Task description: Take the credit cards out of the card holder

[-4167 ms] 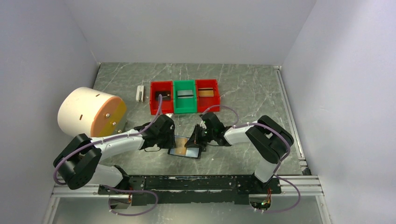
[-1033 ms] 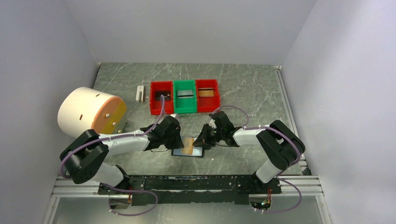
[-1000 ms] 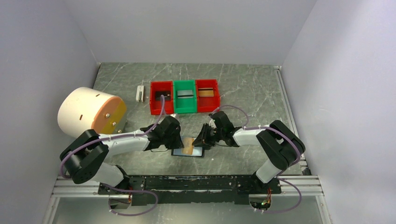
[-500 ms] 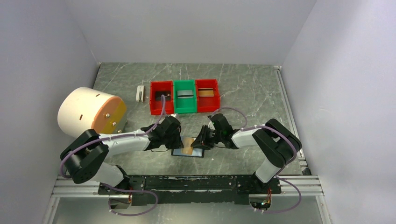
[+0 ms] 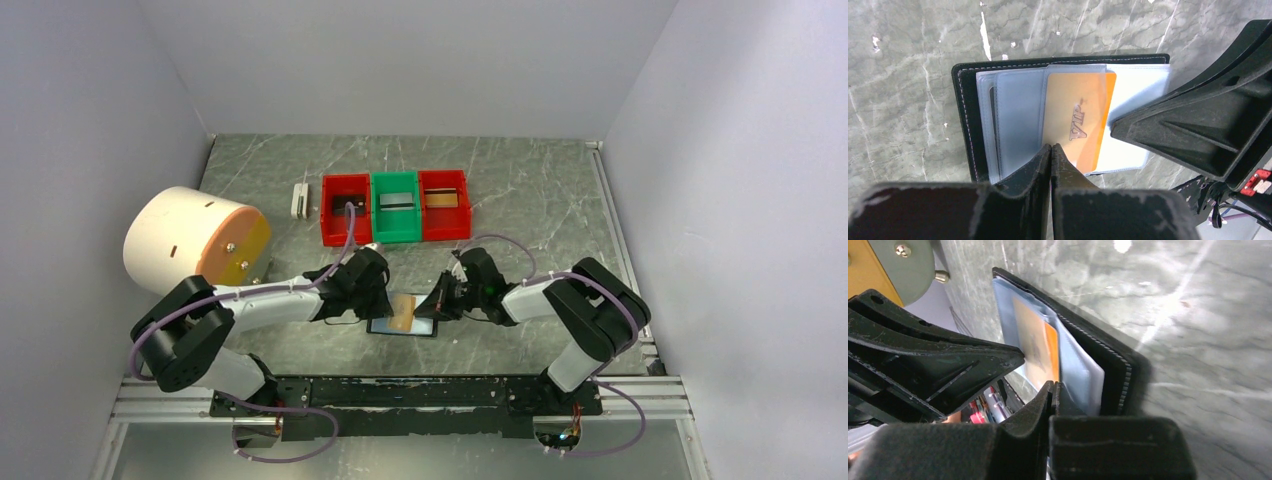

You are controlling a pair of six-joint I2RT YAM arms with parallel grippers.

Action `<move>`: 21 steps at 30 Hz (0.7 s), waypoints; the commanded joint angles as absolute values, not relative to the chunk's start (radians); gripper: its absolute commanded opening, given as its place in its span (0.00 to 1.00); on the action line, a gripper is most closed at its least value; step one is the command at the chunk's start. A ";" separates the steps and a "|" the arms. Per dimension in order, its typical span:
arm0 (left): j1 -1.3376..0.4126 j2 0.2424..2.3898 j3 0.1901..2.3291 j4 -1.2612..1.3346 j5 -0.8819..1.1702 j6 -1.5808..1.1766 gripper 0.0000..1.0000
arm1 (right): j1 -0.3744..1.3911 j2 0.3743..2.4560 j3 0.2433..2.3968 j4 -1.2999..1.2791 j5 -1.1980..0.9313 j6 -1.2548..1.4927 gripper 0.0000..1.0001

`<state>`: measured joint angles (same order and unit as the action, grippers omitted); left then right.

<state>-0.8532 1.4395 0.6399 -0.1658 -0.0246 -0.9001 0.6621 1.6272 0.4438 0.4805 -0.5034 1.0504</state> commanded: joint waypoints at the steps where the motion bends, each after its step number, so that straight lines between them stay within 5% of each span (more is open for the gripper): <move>1: -0.857 1.500 0.602 -0.334 -0.127 -0.877 0.09 | 0.628 1.604 0.413 0.474 -0.523 1.034 0.00; 7: -0.858 1.492 0.592 -0.328 -0.123 -0.875 0.09 | 0.626 1.612 0.411 0.484 -0.534 1.041 0.00; 17: -0.859 1.492 0.588 -0.314 -0.103 -0.874 0.09 | 0.680 1.707 0.425 0.559 -0.502 1.079 0.28; 21: -0.859 1.492 0.575 -0.300 -0.087 -0.877 0.09 | 0.680 1.734 0.422 0.578 -0.487 1.068 0.29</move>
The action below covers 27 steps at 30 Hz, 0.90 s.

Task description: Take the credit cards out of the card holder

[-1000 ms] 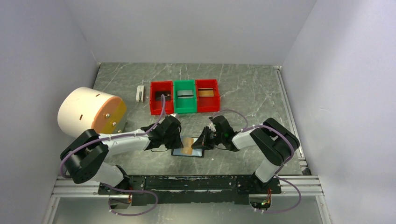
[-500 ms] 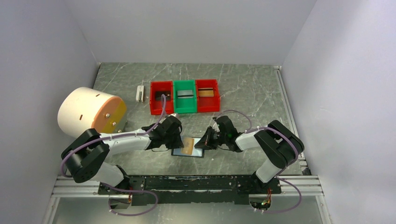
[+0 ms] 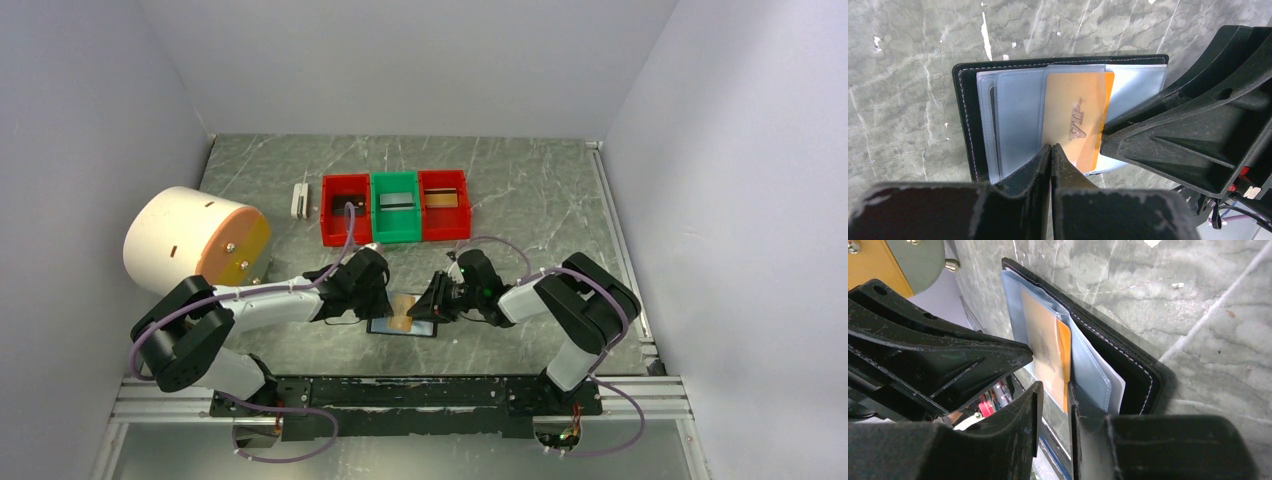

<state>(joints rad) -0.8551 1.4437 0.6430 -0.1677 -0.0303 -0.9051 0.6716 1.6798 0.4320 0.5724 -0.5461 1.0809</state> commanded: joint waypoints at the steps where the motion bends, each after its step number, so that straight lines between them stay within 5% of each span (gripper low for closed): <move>1: -0.859 1.492 0.572 -0.297 -0.086 -0.881 0.09 | 0.681 1.743 0.411 0.611 -0.495 1.077 0.27; 10: -0.859 1.482 0.545 -0.283 -0.077 -0.904 0.09 | 0.681 1.739 0.382 0.761 -0.548 1.102 0.01; 27: -0.859 1.456 0.574 -0.347 -0.119 -0.885 0.09 | 0.649 1.689 0.368 0.638 -0.500 1.074 0.00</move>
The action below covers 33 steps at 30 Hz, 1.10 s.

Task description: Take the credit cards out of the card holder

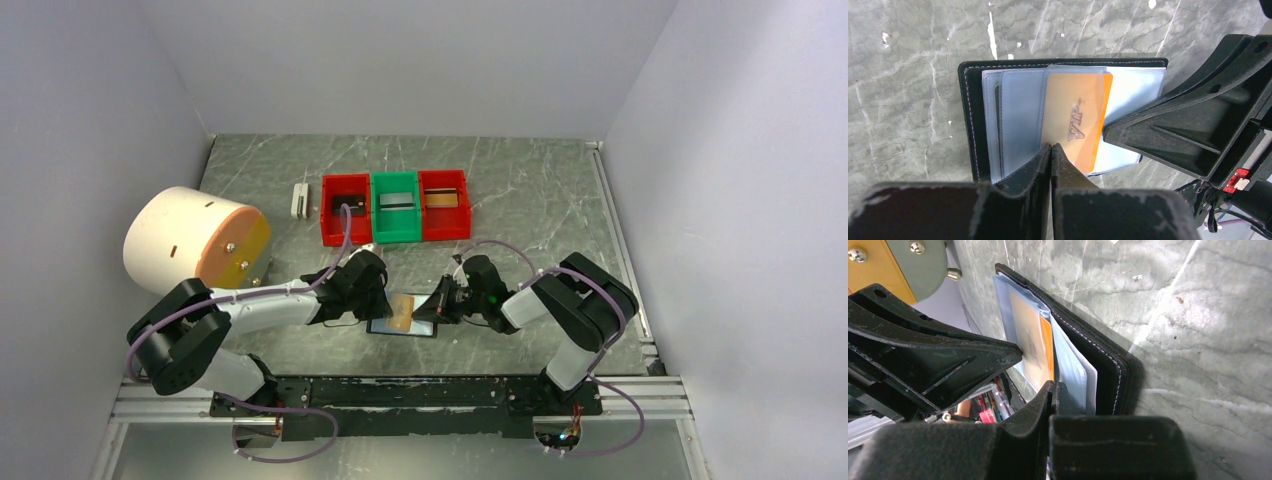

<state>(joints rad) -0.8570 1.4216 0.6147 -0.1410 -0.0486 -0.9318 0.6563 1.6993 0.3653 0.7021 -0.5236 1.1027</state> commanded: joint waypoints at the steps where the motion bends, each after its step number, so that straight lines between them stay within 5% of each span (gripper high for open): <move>1: -0.860 1.456 0.572 -0.337 -0.109 -0.882 0.09 | 0.650 1.694 0.377 0.629 -0.507 1.075 0.02; 3: -0.860 1.457 0.576 -0.343 -0.105 -0.884 0.10 | 0.655 1.703 0.380 0.638 -0.508 1.086 0.14; 7: -0.861 1.426 0.582 -0.347 -0.111 -0.880 0.31 | 0.673 1.729 0.411 0.580 -0.483 1.065 0.29; 12: -0.861 1.407 0.605 -0.348 -0.091 -0.857 0.43 | 0.685 1.752 0.423 0.541 -0.440 1.070 0.32; 18: -0.861 1.480 0.573 -0.301 -0.055 -0.866 0.15 | 0.692 1.753 0.420 0.602 -0.465 1.069 0.21; 24: -0.862 1.460 0.537 -0.305 -0.078 -0.895 0.09 | 0.701 1.713 0.423 0.597 -0.461 1.063 0.04; 30: -0.863 1.481 0.546 -0.328 -0.105 -0.900 0.09 | 0.700 1.660 0.433 0.503 -0.437 1.036 0.10; 33: -0.864 1.483 0.551 -0.348 -0.125 -0.906 0.09 | 0.700 1.650 0.437 0.491 -0.442 1.029 0.05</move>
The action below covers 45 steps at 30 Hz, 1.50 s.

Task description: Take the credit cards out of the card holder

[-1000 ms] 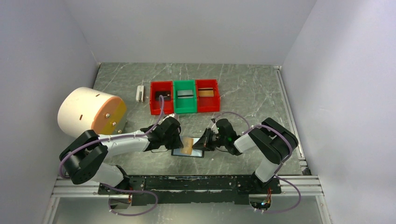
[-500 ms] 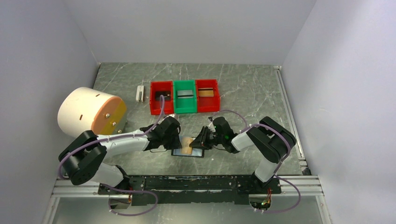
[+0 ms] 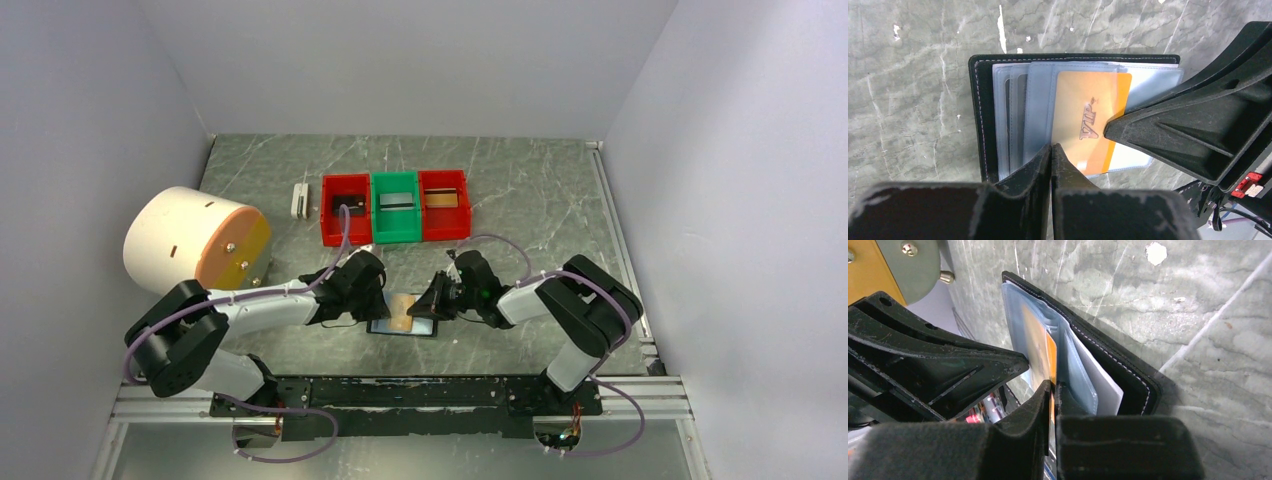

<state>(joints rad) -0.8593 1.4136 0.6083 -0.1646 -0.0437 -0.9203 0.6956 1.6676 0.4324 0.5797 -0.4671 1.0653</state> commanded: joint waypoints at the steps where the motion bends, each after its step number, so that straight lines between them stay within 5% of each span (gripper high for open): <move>1: -0.864 1.482 0.550 -0.350 -0.127 -0.909 0.09 | 0.700 1.648 0.435 0.491 -0.443 1.029 0.04; 15: -0.865 1.495 0.549 -0.345 -0.135 -0.916 0.09 | 0.693 1.637 0.427 0.512 -0.495 1.031 0.16; 22: -0.867 1.497 0.550 -0.345 -0.134 -0.917 0.09 | 0.693 1.640 0.425 0.510 -0.489 1.022 0.00; 40: -0.868 1.464 0.551 -0.338 -0.130 -0.914 0.09 | 0.605 1.488 0.396 0.339 -0.505 0.904 0.00; 45: -0.870 1.441 0.562 -0.335 -0.124 -0.901 0.09 | 0.607 1.530 0.422 0.401 -0.539 0.946 0.15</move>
